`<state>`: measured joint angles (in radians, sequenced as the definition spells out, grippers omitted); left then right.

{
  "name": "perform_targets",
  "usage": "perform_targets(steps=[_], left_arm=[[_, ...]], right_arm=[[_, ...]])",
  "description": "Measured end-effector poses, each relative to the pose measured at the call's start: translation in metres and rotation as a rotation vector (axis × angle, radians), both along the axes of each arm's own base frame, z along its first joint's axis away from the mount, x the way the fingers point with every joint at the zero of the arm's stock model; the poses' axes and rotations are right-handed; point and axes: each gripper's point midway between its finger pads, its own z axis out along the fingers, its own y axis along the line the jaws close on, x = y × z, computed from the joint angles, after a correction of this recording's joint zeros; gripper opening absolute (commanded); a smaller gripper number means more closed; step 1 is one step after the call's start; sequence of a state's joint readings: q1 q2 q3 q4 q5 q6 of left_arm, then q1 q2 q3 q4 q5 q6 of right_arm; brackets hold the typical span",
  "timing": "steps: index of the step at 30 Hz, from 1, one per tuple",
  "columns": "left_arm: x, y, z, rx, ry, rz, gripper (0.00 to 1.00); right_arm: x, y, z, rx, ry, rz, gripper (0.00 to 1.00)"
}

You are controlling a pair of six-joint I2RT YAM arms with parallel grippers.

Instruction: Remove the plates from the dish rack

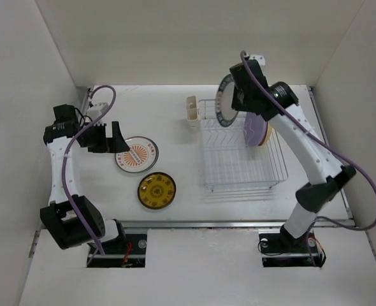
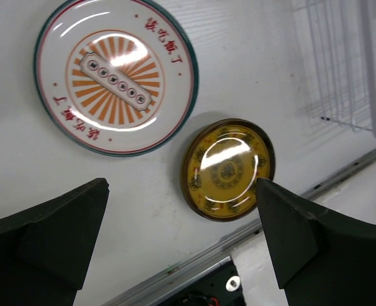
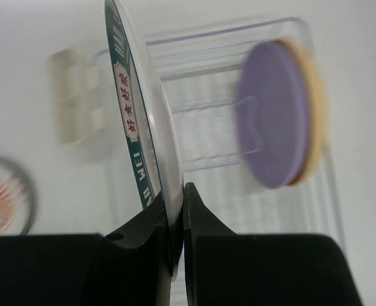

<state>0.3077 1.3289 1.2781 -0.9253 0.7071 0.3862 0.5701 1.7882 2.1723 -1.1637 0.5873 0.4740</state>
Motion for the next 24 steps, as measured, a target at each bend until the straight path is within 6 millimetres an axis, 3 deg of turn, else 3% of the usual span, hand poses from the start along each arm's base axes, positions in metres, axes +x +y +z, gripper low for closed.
perform_targets(steps=[4,7,11,15,20,24], left_arm=[[-0.002,-0.013,0.002,-0.082,0.023,-0.047,1.00],[-0.004,-0.016,-0.004,-0.101,0.063,-0.055,1.00],[-0.004,-0.007,-0.006,-0.065,0.074,-0.009,1.00],[-0.001,0.019,-0.002,0.049,0.052,0.120,1.00],[-0.003,0.047,0.006,0.179,0.026,0.264,1.00],[-0.004,0.059,0.004,0.234,0.034,0.327,1.00]], right_arm=[[-0.039,0.071,0.003,0.214,-0.002,0.302,0.00],[-0.044,0.125,-0.015,0.337,0.044,0.457,0.00],[-0.030,0.203,-0.065,0.474,0.137,0.588,0.00],[-0.031,0.267,-0.121,0.570,0.253,0.658,0.00],[-0.036,0.325,-0.174,0.634,0.353,0.684,0.00],[-0.042,0.343,-0.207,0.648,0.410,0.660,0.02]])
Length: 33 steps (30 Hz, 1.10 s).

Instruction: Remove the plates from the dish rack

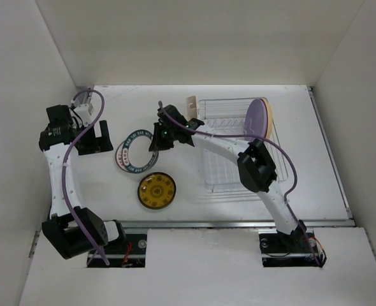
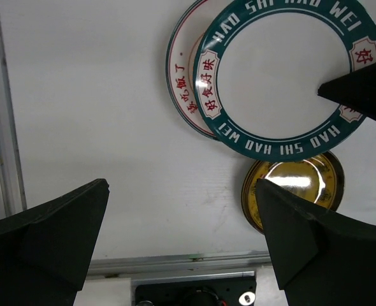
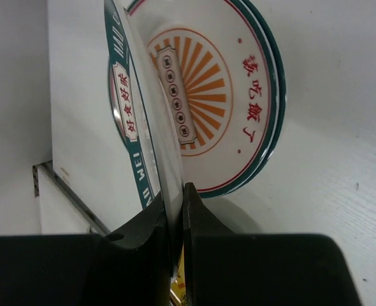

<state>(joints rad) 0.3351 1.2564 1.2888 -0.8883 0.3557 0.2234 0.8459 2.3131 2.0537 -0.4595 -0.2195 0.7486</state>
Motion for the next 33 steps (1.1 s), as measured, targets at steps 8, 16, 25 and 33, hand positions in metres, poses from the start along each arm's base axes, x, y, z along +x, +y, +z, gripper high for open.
perform_targets(steps=[8,16,25,33], left_arm=[[-0.001,0.008,-0.003,0.034,0.014,0.039,1.00],[-0.001,0.010,-0.003,0.040,0.015,0.043,1.00],[-0.001,0.010,-0.003,0.040,0.015,0.042,1.00],[-0.001,0.010,-0.003,0.041,0.015,0.041,1.00]], right_arm=[[0.009,0.001,-0.050,-0.076,0.089,-0.061,0.63],[-0.010,-0.005,-0.076,-0.249,0.082,-0.055,0.73],[-0.026,0.012,-0.045,-0.331,-0.110,-0.010,0.74],[-0.030,-0.004,-0.053,-0.443,-0.156,0.007,0.77]])
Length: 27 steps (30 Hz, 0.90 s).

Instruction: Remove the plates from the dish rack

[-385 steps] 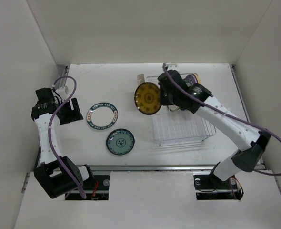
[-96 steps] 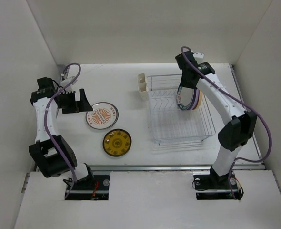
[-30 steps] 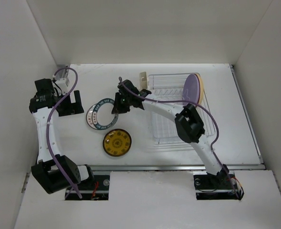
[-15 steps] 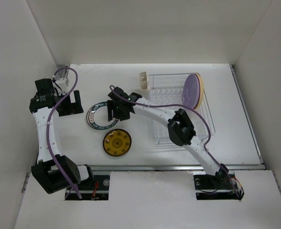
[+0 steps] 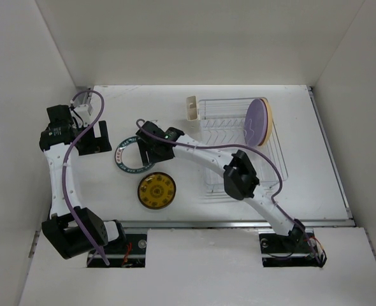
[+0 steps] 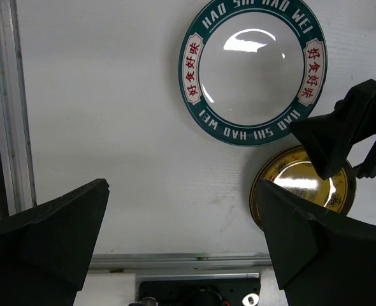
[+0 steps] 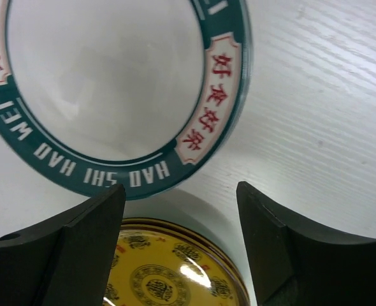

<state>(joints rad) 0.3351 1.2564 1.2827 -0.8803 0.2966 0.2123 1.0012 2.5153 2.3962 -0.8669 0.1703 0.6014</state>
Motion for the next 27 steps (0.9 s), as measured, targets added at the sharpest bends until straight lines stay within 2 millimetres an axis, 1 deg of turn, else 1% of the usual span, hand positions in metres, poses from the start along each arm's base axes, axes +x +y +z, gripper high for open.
perform_targets(steps=[2,4,5,6,7,8,9,10,11,12,13,14,15,16,17,18,19,20,21,22,25,26,27], left_arm=[[0.000,0.000,0.000,0.000,0.000,-0.001,1.00],[0.000,0.000,0.000,0.002,0.000,-0.002,1.00],[0.000,0.000,0.000,0.003,0.000,-0.006,1.00],[0.000,0.000,0.000,0.003,-0.001,-0.006,1.00],[0.000,0.000,0.000,0.001,-0.001,-0.008,1.00],[0.000,-0.002,0.001,-0.002,-0.004,-0.014,1.00],[0.000,-0.004,0.002,-0.011,-0.009,-0.021,1.00],[0.000,-0.007,0.003,-0.024,-0.015,-0.029,1.00],[0.000,-0.010,0.005,-0.040,-0.022,-0.040,1.00],[0.000,-0.015,0.007,-0.061,-0.032,-0.054,1.00],[0.002,-0.019,0.010,-0.084,-0.042,-0.063,1.00],[0.003,-0.023,0.013,-0.105,-0.053,-0.069,1.00],[0.004,-0.027,0.016,-0.125,-0.065,-0.075,1.00],[0.006,-0.031,0.019,-0.147,-0.075,-0.082,1.00],[0.007,-0.035,0.021,-0.166,-0.085,-0.092,1.00],[0.007,-0.038,0.023,-0.183,-0.092,-0.101,1.00],[0.008,-0.041,0.025,-0.195,-0.100,-0.109,1.00],[0.009,-0.042,0.026,-0.204,-0.106,-0.116,1.00],[0.010,-0.043,0.027,-0.206,-0.110,-0.118,1.00],[0.011,-0.043,0.027,-0.207,-0.114,-0.119,1.00],[0.012,-0.039,0.027,-0.188,-0.116,-0.112,1.00],[0.012,-0.037,0.026,-0.177,-0.113,-0.108,1.00],[0.011,-0.035,0.025,-0.166,-0.110,-0.104,1.00]], right_arm=[[0.003,-0.009,0.002,-0.021,-0.006,-0.018,0.77],[0.002,-0.020,0.009,-0.038,-0.010,-0.033,0.82],[0.001,-0.028,0.018,-0.039,-0.017,-0.042,0.84],[0.000,-0.036,0.032,-0.039,-0.032,-0.054,0.86],[0.002,-0.047,0.051,-0.032,-0.054,-0.068,0.86],[0.001,-0.058,0.075,-0.014,-0.080,-0.078,0.86],[0.003,-0.069,0.104,0.021,-0.114,-0.091,0.86],[0.007,-0.082,0.138,0.066,-0.155,-0.110,0.86],[0.011,-0.099,0.172,0.110,-0.201,-0.133,0.84],[0.017,-0.119,0.201,0.143,-0.245,-0.164,0.83],[0.027,-0.146,0.230,0.171,-0.299,-0.216,0.81],[0.037,-0.177,0.254,0.182,-0.352,-0.281,0.77],[0.046,-0.208,0.270,0.173,-0.394,-0.350,0.75],[0.057,-0.241,0.281,0.153,-0.428,-0.428,0.73],[0.067,-0.271,0.285,0.114,-0.456,-0.508,0.69],[0.076,-0.298,0.283,0.060,-0.470,-0.579,0.63],[0.082,-0.320,0.276,-0.003,-0.473,-0.634,0.58],[0.087,-0.336,0.264,-0.072,-0.464,-0.676,0.53],[0.091,-0.348,0.250,-0.142,-0.449,-0.703,0.45],[0.094,-0.356,0.233,-0.212,-0.427,-0.715,0.42],[0.100,-0.374,0.186,-0.406,-0.356,-0.737,0.38],[0.101,-0.379,0.172,-0.465,-0.336,-0.742,0.37],[0.101,-0.383,0.164,-0.506,-0.323,-0.744,0.37]])
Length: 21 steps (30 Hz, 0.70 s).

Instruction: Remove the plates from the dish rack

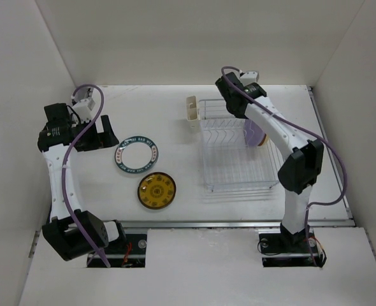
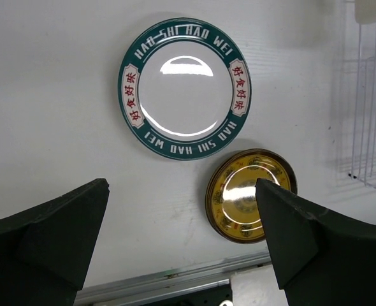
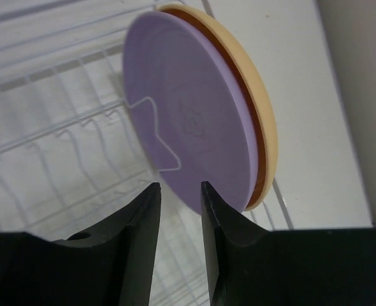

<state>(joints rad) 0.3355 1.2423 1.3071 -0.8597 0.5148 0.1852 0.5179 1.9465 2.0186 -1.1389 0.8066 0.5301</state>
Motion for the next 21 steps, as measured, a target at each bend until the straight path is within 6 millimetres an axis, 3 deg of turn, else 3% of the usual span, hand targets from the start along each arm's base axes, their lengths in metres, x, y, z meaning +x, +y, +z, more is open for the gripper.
perform_targets(steps=[4,12,21], left_arm=[[-0.002,0.006,-0.006,0.037,0.015,0.010,1.00],[-0.006,0.008,-0.014,0.045,0.041,0.011,1.00],[-0.006,0.008,-0.015,0.046,0.042,0.011,1.00]], right_arm=[[-0.003,-0.018,-0.016,-0.116,0.054,-0.058,0.37],[-0.013,-0.042,0.000,-0.237,0.019,-0.149,0.37],[-0.013,-0.048,0.003,-0.255,0.005,-0.171,0.37]])
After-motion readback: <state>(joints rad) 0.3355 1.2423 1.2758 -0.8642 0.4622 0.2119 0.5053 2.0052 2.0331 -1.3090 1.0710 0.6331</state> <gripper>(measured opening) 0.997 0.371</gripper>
